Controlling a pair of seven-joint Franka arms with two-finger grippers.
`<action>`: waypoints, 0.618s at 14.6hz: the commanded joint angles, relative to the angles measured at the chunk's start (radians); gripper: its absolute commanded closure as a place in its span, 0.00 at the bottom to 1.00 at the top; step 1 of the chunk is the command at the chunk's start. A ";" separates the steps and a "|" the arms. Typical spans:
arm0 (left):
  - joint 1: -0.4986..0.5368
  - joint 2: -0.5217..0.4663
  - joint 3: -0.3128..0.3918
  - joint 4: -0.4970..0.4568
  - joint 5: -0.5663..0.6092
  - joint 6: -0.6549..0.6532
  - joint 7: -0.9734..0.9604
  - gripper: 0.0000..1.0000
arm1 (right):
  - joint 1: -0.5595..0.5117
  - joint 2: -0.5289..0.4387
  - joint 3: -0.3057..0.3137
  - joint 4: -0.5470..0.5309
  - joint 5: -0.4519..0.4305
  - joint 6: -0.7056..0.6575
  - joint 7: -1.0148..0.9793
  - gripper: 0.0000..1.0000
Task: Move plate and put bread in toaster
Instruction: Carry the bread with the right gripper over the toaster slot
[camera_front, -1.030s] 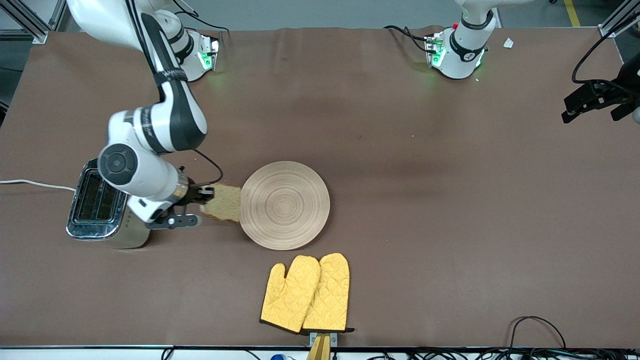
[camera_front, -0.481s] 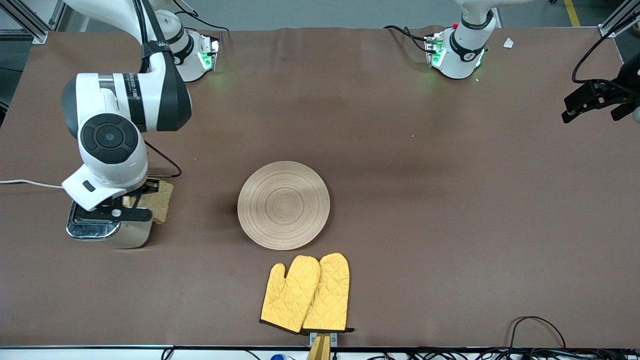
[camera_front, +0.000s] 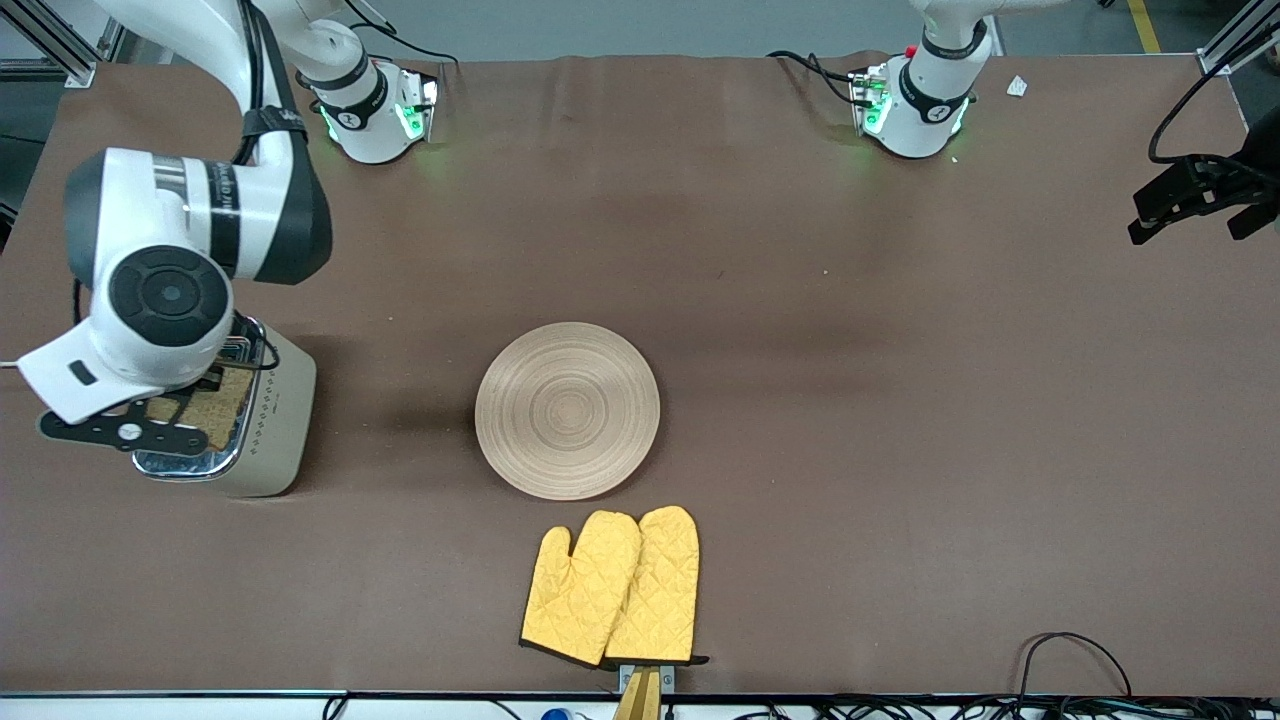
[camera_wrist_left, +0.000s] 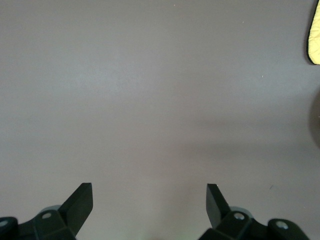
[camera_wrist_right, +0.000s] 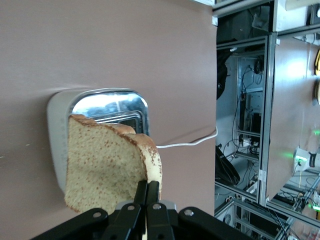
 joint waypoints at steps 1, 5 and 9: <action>0.003 -0.005 0.001 0.011 -0.012 -0.018 0.004 0.00 | -0.018 -0.027 0.002 -0.045 -0.055 0.003 0.005 1.00; 0.003 -0.004 0.001 0.011 -0.012 -0.018 0.008 0.00 | -0.026 -0.070 0.002 -0.128 -0.108 0.042 -0.003 1.00; 0.003 -0.001 0.001 0.011 -0.012 -0.018 0.010 0.00 | -0.029 -0.091 0.002 -0.224 -0.151 0.141 -0.005 1.00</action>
